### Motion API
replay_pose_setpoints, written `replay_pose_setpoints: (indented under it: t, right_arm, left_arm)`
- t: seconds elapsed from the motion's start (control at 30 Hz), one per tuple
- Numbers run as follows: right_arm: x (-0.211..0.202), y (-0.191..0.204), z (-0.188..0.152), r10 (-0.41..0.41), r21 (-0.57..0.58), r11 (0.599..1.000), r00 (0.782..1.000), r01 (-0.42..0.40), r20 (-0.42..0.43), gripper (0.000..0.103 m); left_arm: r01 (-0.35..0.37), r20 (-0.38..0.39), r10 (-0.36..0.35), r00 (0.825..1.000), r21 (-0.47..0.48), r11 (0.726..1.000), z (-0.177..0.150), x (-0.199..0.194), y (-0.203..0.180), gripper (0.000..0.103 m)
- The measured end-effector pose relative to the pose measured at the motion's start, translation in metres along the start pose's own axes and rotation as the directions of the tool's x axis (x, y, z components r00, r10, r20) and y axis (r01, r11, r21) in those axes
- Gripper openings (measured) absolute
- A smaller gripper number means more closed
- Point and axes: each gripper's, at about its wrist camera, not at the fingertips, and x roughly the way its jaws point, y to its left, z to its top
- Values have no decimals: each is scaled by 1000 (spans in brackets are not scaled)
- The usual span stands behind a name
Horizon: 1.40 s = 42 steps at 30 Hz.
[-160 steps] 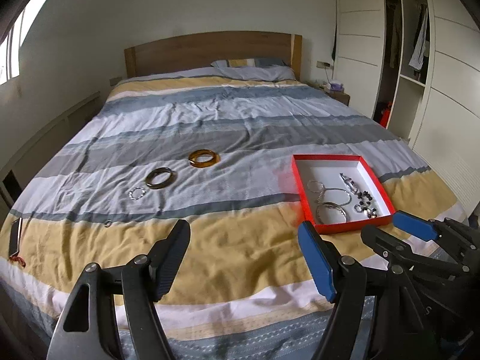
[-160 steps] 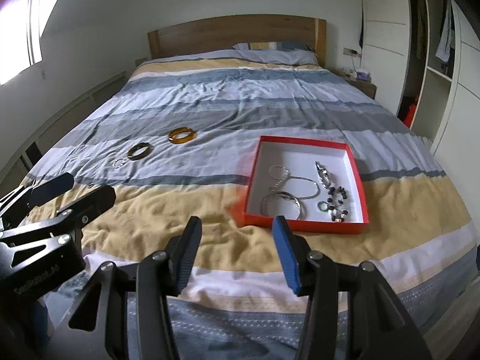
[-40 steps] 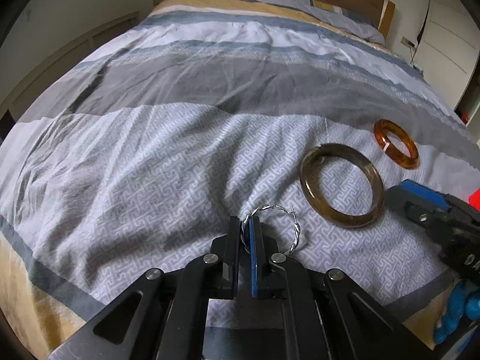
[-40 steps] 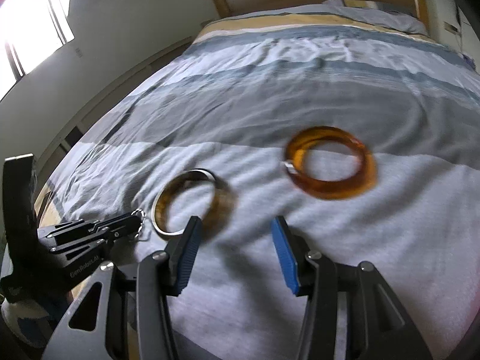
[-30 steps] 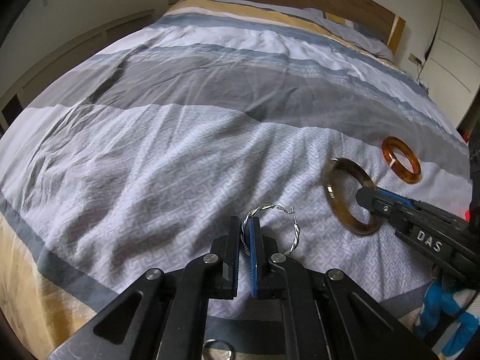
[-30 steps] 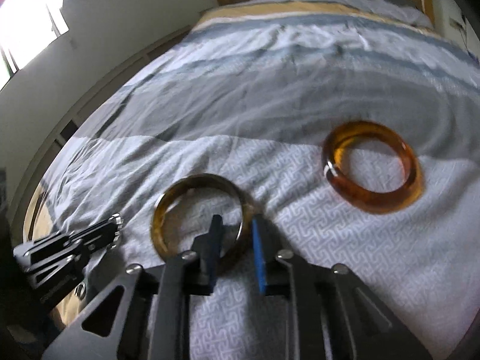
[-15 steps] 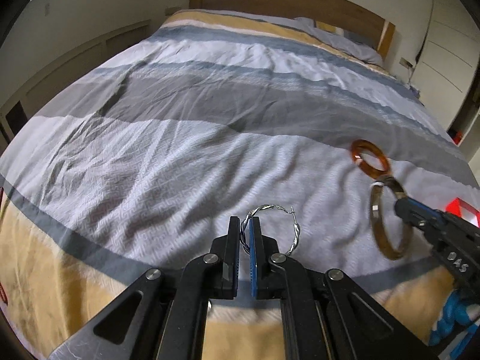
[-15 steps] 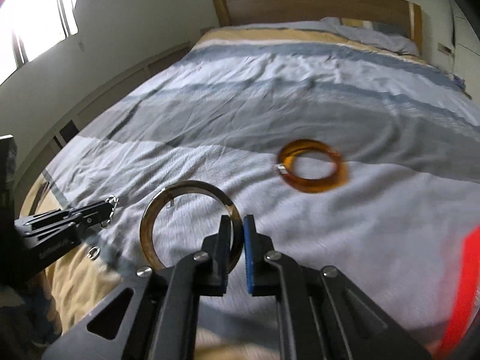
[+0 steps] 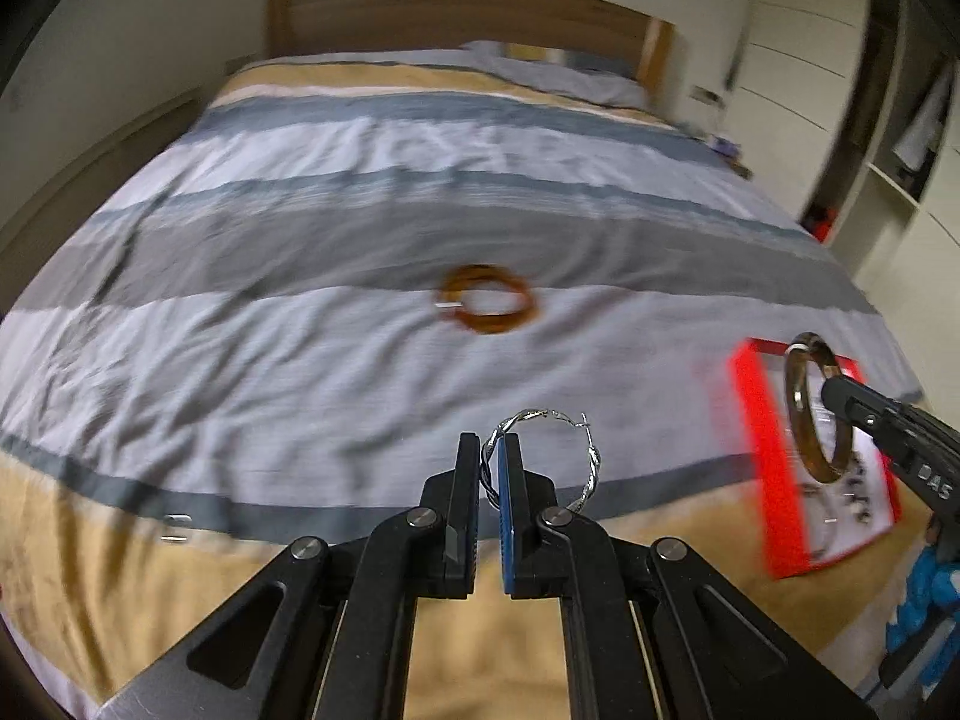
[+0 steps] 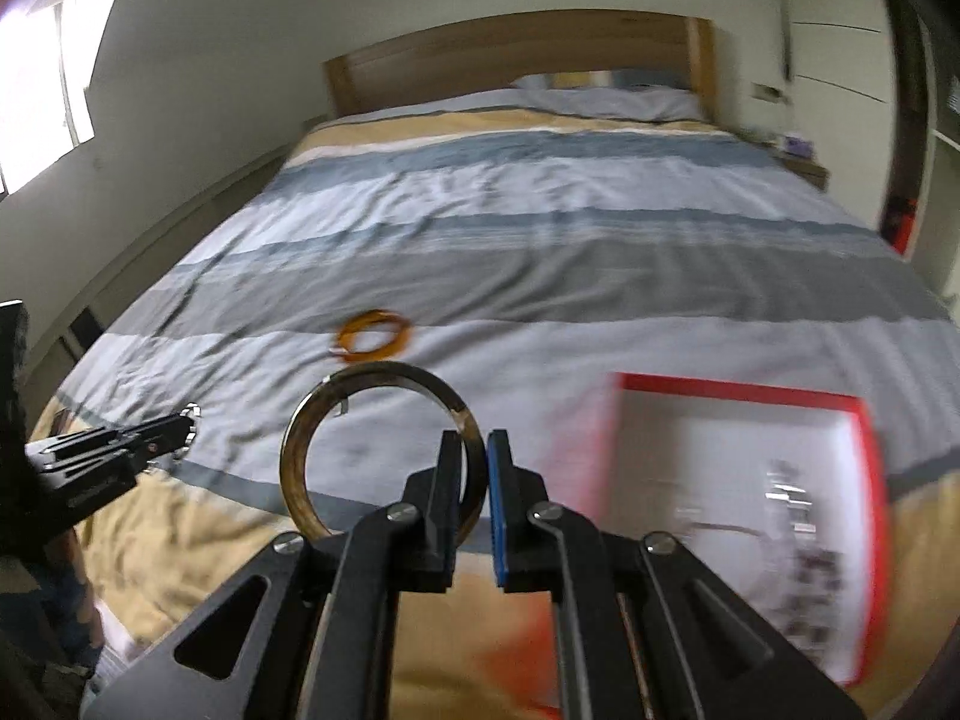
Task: Organize jewelry
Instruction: 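Carry the hoop in the left tool while the right tool carries the brown bangle over the box, then open the right tool dropping the brown bangle while the left tool releases the hoop into the box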
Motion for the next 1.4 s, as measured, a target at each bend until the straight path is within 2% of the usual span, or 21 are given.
replay_pose_setpoints:
  t: [0.2,0.37,0.53,0.7,0.87,1.2,1.23,1.3,1.37,1.4]
  right_arm:
    - [-19,-93,-2,-122,29,992,992,122,-14,8]
    - [-12,-148,-7,-170,51,984,985,172,-40,8]
    - [11,-172,-16,-168,21,985,982,170,-84,8]
    - [41,-175,-14,-166,-30,986,977,163,-135,8]
    - [57,-178,-12,-190,-55,981,965,184,-178,8]
    - [63,-191,-17,-219,-36,976,946,217,-239,11]
    - [62,-192,-17,-221,-31,975,945,220,-240,12]
    - [57,-193,-17,-229,-27,973,945,229,-234,24]
    - [51,-193,-16,-224,-23,974,949,225,-222,33]
    - [47,-192,-16,-216,-21,976,952,217,-216,34]
  left_arm:
    - [116,-10,-116,993,91,989,9,19,-102,6]
    - [186,-54,-180,982,170,968,9,48,-176,6]
    - [196,-104,-177,979,213,957,2,82,-215,6]
    - [160,-150,-128,980,227,961,-1,116,-226,6]
    - [151,-183,-109,977,234,960,-9,134,-229,6]
    - [146,-153,-108,982,261,954,-18,138,-230,7]
    - [151,-153,-113,982,261,953,-18,138,-230,7]
    - [161,-156,-124,980,256,953,-20,134,-229,8]
    - [179,-152,-144,978,249,952,-21,129,-227,13]
    - [183,-149,-150,978,248,951,-21,127,-228,20]
